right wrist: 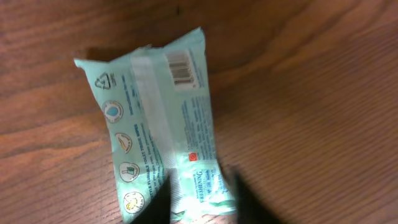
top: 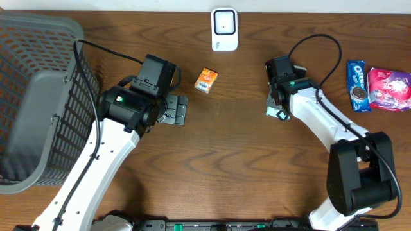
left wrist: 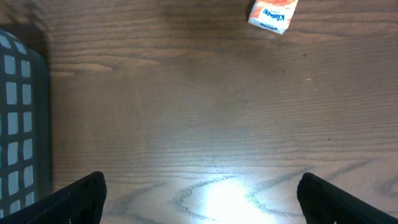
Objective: Scan the item barcode
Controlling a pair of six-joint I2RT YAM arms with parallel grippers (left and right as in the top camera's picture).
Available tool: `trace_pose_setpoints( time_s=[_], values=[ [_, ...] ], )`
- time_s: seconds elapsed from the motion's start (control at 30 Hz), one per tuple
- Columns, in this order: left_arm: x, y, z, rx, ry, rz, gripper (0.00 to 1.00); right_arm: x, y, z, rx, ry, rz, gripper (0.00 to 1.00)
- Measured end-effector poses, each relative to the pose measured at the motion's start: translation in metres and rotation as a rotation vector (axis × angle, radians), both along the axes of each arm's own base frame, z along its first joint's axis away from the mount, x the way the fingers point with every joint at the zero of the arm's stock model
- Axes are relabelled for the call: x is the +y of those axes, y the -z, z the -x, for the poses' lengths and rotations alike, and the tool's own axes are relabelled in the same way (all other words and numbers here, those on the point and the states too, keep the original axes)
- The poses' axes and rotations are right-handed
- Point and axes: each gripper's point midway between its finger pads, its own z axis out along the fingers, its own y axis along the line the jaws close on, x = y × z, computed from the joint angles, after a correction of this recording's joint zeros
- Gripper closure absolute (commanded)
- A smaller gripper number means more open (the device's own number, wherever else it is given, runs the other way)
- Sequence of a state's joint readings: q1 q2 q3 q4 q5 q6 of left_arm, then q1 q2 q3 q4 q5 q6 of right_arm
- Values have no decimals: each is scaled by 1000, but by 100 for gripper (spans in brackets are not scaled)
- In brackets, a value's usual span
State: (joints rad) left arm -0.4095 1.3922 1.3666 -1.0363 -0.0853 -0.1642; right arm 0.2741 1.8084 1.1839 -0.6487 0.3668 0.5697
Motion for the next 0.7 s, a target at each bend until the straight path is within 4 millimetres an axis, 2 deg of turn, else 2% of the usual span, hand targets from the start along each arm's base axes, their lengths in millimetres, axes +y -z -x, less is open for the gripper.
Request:
trace_pose_setpoints(
  time_s=[0.03, 0.17, 0.3, 0.33, 0.53, 0.7],
  values=[
    [0, 0, 0, 0, 0, 0, 2, 1, 2, 0, 7, -6, -11, 23],
    [0, 0, 0, 0, 0, 0, 2, 5, 8, 3, 42, -2, -118, 15],
    [0, 0, 0, 0, 0, 0, 2, -11, 14, 13, 107, 47, -218, 15],
    [0, 0, 0, 0, 0, 0, 2, -20, 16, 15, 129, 60, -286, 13],
    [0, 0, 0, 0, 0, 0, 2, -32, 12, 9, 106, 17, -536, 6],
    [0, 0, 0, 1, 0, 0, 2, -18, 20, 9, 56, -59, -674, 6]
  ],
)
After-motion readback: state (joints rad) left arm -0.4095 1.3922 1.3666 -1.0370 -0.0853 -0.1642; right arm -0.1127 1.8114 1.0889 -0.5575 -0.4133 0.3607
